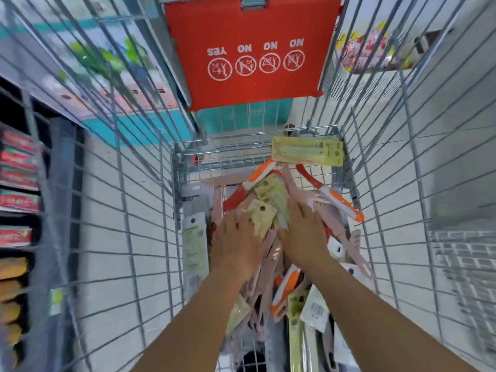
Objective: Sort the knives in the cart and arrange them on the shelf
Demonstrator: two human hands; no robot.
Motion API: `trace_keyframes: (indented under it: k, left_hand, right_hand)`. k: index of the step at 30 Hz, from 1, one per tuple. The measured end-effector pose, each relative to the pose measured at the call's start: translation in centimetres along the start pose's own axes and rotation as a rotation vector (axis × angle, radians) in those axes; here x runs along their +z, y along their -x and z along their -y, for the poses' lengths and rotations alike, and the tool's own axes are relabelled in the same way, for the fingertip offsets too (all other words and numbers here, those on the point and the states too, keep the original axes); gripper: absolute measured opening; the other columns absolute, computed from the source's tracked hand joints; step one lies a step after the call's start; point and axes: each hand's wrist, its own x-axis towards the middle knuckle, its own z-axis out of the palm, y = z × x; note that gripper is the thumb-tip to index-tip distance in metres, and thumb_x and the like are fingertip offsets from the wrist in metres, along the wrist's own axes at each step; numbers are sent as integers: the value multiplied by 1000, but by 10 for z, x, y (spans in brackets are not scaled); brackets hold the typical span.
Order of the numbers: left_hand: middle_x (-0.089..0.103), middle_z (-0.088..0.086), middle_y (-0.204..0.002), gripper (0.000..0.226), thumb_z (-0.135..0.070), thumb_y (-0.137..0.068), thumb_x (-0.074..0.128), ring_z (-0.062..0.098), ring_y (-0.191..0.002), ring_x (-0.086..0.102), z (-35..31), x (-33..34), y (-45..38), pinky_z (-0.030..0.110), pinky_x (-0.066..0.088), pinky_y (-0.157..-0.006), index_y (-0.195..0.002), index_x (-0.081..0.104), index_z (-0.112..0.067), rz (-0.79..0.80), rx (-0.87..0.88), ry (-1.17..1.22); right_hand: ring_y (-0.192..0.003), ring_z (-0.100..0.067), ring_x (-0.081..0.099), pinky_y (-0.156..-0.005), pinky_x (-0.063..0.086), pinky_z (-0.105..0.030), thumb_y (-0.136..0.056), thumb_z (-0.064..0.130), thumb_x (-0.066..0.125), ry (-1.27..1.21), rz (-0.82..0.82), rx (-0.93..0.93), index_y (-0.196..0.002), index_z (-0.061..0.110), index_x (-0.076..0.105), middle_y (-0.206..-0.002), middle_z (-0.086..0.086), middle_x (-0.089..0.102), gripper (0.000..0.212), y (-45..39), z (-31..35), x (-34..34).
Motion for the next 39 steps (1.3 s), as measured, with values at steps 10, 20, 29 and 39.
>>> trace_keyframes:
  k: [10, 20, 29, 39]
  left_hand:
    - [46, 11, -133, 53, -34, -91, 54, 30, -126, 38, 1, 5, 33, 38, 36, -105, -136, 34, -16, 40, -51, -93]
    - [51, 13, -125, 33, -24, -99, 36, 30, -116, 46, -9, -17, 52, 40, 43, -92, -125, 45, -7, -91, -92, 54]
    - [50, 11, -126, 49, -20, -94, 43, 34, -106, 57, -57, -44, 24, 45, 48, -88, -138, 22, -29, -50, -142, 598]
    - [39, 18, -125, 48, -42, -98, 31, 37, -108, 49, -67, -71, -28, 49, 45, -92, -142, 19, -27, -87, 17, 418]
  right_hand:
    - [-124, -31, 38, -95, 39, -36, -87, 16, 61, -93, 45, 73, -140, 17, 33, -134, -13, 39, 60, 34, 12, 4]
    - [-104, -32, 52, -62, 38, -31, -88, 9, 56, -185, 54, 130, -136, 14, 30, -133, -13, 37, 55, 53, 6, -6]
    - [-71, -22, 59, -55, 44, -30, -83, 9, 57, -654, -64, 142, -106, 15, 47, -86, -5, 59, 26, 34, 12, -37]
    - [-102, -26, 52, -72, 40, -29, -83, 10, 61, -271, -259, 77, -137, 21, 37, -134, -8, 35, 60, -14, -7, -82]
